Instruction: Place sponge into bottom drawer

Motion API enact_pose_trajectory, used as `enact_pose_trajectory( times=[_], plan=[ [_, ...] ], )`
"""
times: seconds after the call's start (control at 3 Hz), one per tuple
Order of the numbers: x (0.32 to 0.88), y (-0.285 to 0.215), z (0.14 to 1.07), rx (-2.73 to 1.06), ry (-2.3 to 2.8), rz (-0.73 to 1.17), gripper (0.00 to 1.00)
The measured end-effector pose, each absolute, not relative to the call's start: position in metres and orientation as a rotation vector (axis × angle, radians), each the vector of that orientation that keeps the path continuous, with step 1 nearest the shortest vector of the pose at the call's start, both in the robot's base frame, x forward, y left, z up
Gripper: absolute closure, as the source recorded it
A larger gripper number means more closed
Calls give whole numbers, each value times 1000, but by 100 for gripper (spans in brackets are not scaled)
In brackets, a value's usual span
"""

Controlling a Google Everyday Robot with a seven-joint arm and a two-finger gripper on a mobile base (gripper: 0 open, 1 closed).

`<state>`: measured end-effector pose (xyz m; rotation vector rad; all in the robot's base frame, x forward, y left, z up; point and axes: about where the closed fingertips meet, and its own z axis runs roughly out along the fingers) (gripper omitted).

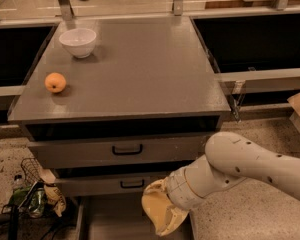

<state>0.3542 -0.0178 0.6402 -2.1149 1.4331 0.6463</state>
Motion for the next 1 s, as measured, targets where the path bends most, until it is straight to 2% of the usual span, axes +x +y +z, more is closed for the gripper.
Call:
enact_pose_trajectory(
  times=[1.0],
  plan=[
    [358,-27,560,-2133,1587,706,100]
  ],
)
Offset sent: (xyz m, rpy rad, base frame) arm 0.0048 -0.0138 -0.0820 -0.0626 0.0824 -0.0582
